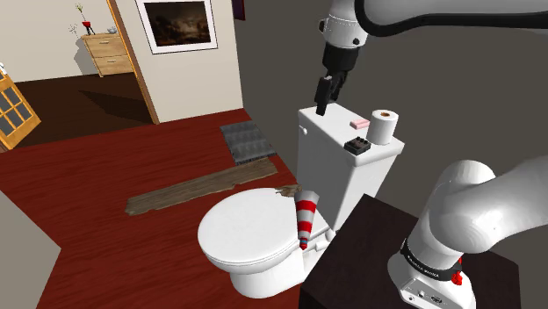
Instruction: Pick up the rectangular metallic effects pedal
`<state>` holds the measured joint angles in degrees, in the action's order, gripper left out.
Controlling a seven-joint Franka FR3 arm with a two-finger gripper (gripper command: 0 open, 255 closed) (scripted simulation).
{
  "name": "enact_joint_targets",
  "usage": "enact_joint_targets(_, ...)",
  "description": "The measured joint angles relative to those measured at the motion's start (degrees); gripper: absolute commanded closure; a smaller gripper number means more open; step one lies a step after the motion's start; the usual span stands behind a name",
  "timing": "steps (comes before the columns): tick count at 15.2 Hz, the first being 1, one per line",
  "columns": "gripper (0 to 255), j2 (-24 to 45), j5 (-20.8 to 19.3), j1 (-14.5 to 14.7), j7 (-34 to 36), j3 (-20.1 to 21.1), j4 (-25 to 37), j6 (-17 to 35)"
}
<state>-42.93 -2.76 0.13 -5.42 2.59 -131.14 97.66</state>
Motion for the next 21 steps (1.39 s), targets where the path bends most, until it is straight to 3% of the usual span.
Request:
enact_joint_targets(5,0,3.02,-1.49,-3.66,6.31,0.69,-1.13,3.56)
enact_joint_targets(21,0,18.55,-11.28,-22.93,41.1,0.85,-5.68,18.75)
